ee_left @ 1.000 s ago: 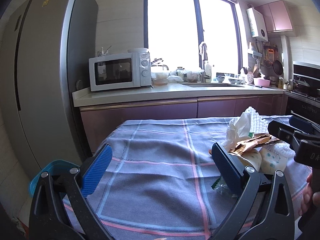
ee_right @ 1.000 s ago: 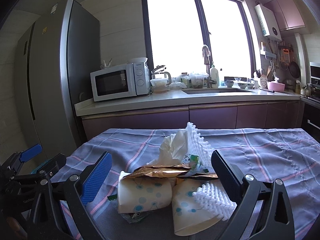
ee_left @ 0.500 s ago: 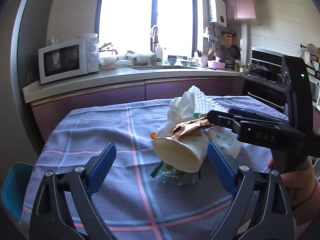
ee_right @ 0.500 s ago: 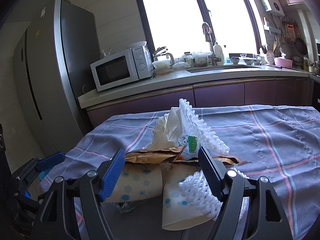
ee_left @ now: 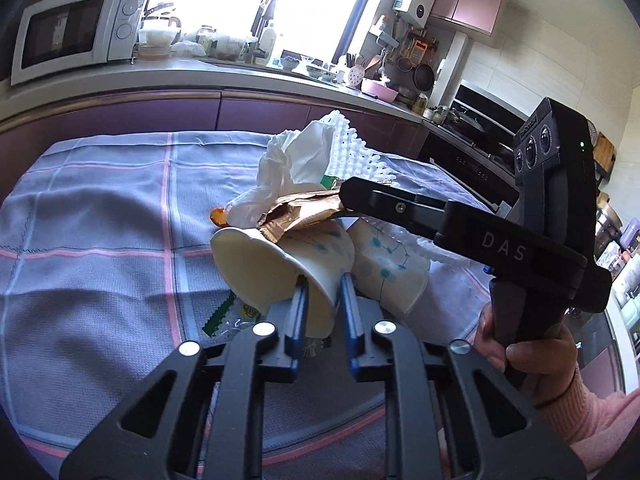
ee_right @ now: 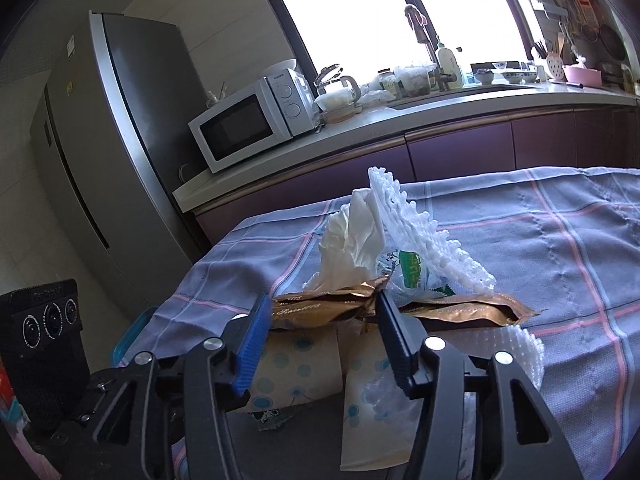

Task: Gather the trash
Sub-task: 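Grasp the cream paper cup with the left tool while the right tool grasps the gold wrapper, then carry the cup and wrapper over the teal bin and open both tools, then grasp the clear plastic bag with the left tool while the right tool returns to the pile, then grasp the white foam net with the right tool while the left tool holds the bag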

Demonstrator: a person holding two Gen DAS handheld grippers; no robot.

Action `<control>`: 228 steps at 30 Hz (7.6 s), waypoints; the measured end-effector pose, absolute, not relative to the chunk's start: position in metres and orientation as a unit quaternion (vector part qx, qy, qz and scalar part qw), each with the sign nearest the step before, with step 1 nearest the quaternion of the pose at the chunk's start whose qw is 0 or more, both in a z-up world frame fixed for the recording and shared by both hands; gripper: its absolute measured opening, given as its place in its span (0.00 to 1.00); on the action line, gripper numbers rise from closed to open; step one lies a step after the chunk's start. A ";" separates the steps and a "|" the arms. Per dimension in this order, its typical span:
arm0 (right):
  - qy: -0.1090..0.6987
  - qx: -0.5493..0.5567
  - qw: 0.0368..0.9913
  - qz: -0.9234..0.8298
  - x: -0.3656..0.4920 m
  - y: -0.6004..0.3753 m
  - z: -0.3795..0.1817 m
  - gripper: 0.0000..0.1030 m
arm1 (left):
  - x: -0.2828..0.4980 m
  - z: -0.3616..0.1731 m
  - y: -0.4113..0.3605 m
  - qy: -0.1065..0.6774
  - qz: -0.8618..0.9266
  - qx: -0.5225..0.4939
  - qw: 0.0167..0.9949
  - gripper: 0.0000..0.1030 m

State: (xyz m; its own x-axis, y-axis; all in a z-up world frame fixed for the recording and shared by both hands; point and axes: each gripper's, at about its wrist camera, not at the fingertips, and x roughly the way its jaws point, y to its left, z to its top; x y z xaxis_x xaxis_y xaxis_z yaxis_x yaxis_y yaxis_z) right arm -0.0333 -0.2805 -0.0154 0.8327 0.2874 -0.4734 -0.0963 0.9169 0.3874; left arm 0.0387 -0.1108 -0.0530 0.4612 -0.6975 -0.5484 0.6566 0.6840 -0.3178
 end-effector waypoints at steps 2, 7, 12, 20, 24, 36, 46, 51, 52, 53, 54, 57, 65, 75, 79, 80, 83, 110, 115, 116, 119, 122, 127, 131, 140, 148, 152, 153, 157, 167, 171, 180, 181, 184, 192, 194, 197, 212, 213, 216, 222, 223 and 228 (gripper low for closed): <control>0.272 0.187 0.937 0.113 -0.033 -0.282 -0.017 0.31 | 0.040 -0.053 -0.110 0.334 -0.394 -0.034 0.856 0.10; 0.272 0.213 0.928 0.139 -0.032 -0.284 -0.019 0.03 | 0.038 -0.048 -0.099 0.325 -0.391 -0.038 0.860 0.04; 0.266 0.211 0.929 0.148 -0.032 -0.279 -0.015 0.03 | 0.033 -0.039 -0.080 0.315 -0.381 -0.040 0.868 0.04; 0.267 0.111 0.950 0.116 -0.031 -0.252 -0.011 0.53 | 0.027 -0.027 -0.034 0.298 -0.356 -0.053 0.884 0.04; 0.278 0.102 0.946 0.132 -0.020 -0.240 -0.014 0.54 | 0.025 -0.024 -0.019 0.295 -0.350 -0.058 0.887 0.04; 0.293 0.082 0.939 0.158 -0.002 -0.218 -0.020 0.15 | 0.034 -0.029 0.016 0.306 -0.326 -0.086 0.891 0.04; 0.271 0.095 0.938 0.193 -0.005 -0.205 -0.005 0.12 | 0.029 -0.023 0.049 0.287 -0.281 -0.088 0.912 0.04; 0.269 0.100 0.926 0.244 0.002 -0.176 0.005 0.12 | 0.023 -0.015 0.084 0.278 -0.238 -0.086 0.927 0.04; 0.269 0.101 0.923 0.256 0.004 -0.167 0.007 0.12 | 0.021 -0.015 0.093 0.277 -0.229 -0.088 0.929 0.04; 0.270 0.101 0.919 0.269 0.006 -0.158 0.010 0.12 | 0.020 -0.015 0.103 0.275 -0.219 -0.089 0.932 0.04; 0.271 0.100 0.915 0.281 0.009 -0.149 0.012 0.12 | 0.018 -0.014 0.112 0.274 -0.208 -0.088 0.935 0.04; 0.277 0.098 0.903 0.313 0.016 -0.118 0.016 0.12 | 0.015 -0.013 0.141 0.276 -0.169 -0.086 0.942 0.04; 0.296 0.088 0.873 0.378 0.038 -0.039 0.018 0.12 | 0.015 -0.027 0.222 0.292 -0.089 -0.097 0.947 0.04; 0.344 0.094 0.840 0.409 0.065 0.035 0.003 0.11 | 0.028 -0.064 0.270 0.333 -0.039 -0.103 0.936 0.04; 0.367 0.096 0.833 0.404 0.074 0.057 -0.010 0.12 | 0.032 -0.077 0.274 0.351 -0.030 -0.101 0.930 0.04; 0.372 0.095 0.831 0.402 0.076 0.062 -0.013 0.12 | 0.034 -0.080 0.276 0.355 -0.028 -0.102 0.929 0.04; 0.388 0.091 0.828 0.395 0.085 0.076 -0.024 0.12 | 0.038 -0.091 0.280 0.369 -0.022 -0.106 0.923 0.04; 0.375 0.097 0.840 0.381 0.072 0.047 -0.019 0.34 | 0.040 -0.074 0.236 0.326 -0.090 -0.120 0.933 0.35; 0.337 0.080 0.868 0.356 0.045 0.004 0.002 0.38 | 0.027 -0.058 0.188 0.310 -0.171 -0.095 0.930 0.41; 0.332 0.080 0.873 0.348 0.041 -0.006 0.005 0.38 | 0.025 -0.058 0.178 0.311 -0.187 -0.092 0.927 0.42; 0.318 0.081 0.891 0.315 0.028 -0.041 0.010 0.39 | 0.023 -0.058 0.145 0.317 -0.229 -0.079 0.917 0.43; 0.307 0.082 0.906 0.280 0.016 -0.072 0.013 0.41 | 0.021 -0.062 0.114 0.327 -0.263 -0.072 0.905 0.46; 0.294 0.091 0.927 0.214 -0.007 -0.131 0.011 0.41 | 0.018 -0.067 0.070 0.341 -0.311 -0.062 0.885 0.51; 0.290 0.104 0.939 0.155 -0.027 -0.182 0.006 0.43 | 0.017 -0.071 0.043 0.347 -0.336 -0.044 0.874 0.58; 0.270 0.113 0.956 0.017 -0.080 -0.275 -0.005 0.48 | 0.021 -0.084 0.008 0.371 -0.362 -0.023 0.855 0.62; 0.291 0.155 0.943 -0.038 -0.090 -0.327 -0.031 0.55 | 0.022 -0.088 -0.003 0.383 -0.359 -0.011 0.851 0.55; 0.306 0.182 0.934 -0.029 -0.087 -0.331 -0.044 0.55 | 0.021 -0.089 -0.005 0.386 -0.354 -0.008 0.852 0.50; 0.306 0.195 0.932 -0.025 -0.087 -0.334 -0.046 0.55 | 0.021 -0.088 -0.005 0.385 -0.355 -0.009 0.852 0.49; 0.307 0.216 0.927 -0.014 -0.087 -0.339 -0.051 0.55 | 0.022 -0.088 -0.005 0.394 -0.354 -0.009 0.848 0.17; 0.301 0.228 0.926 0.015 -0.090 -0.340 -0.049 0.17 | 0.024 -0.089 -0.001 0.402 -0.353 -0.021 0.844 0.16; 0.294 0.228 0.928 0.018 -0.094 -0.340 -0.041 0.11 | 0.024 -0.087 0.000 0.399 -0.356 -0.024 0.845 0.14; 0.270 0.201 0.940 0.058 -0.103 -0.316 -0.011 0.10 | 0.019 -0.073 0.008 0.377 -0.350 -0.027 0.857 0.11; 0.267 0.202 0.940 0.067 -0.104 -0.313 -0.008 0.10 | 0.019 -0.072 0.009 0.375 -0.348 -0.028 0.859 0.11; 0.263 0.205 0.938 0.088 -0.103 -0.304 -0.002 0.10 | 0.018 -0.068 0.019 0.368 -0.342 -0.035 0.864 0.11; 0.252 0.193 0.938 0.143 -0.089 -0.267 0.009 0.10 | 0.018 -0.061 0.041 0.358 -0.321 -0.052 0.876 0.11; 0.248 0.190 0.937 0.154 -0.084 -0.259 0.012 0.10 | 0.018 -0.060 0.046 0.357 -0.314 -0.055 0.878 0.11; 0.248 0.181 0.936 0.170 -0.077 -0.245 0.014 0.10 | 0.018 -0.059 0.052 0.355 -0.306 -0.060 0.881 0.11; 0.239 0.173 0.926 0.235 -0.045 -0.204 0.029 0.10 | 0.018 -0.055 0.092 0.342 -0.263 -0.087 0.898 0.11; 0.241 0.173 0.924 0.241 -0.041 -0.201 0.029 0.10 | 0.018 -0.055 0.095 0.341 -0.260 -0.089 0.899 0.11; 0.247 0.170 0.918 0.259 -0.032 -0.189 0.027 0.10 | 0.018 -0.054 0.105 0.339 -0.250 -0.095 0.902 0.11; 0.255 0.156 0.903 0.308 -0.014 -0.152 0.028 0.10 | 0.014 -0.050 0.126 0.333 -0.222 -0.102 0.911 0.11; 0.257 0.153 0.900 0.318 -0.010 -0.144 0.027 0.10 | 0.012 -0.049 0.131 0.331 -0.214 -0.103 0.913 0.11; 0.267 0.142 0.880 0.367 0.007 -0.104 0.027 0.10 | 0.009 -0.043 0.162 0.320 -0.173 -0.113 0.925 0.11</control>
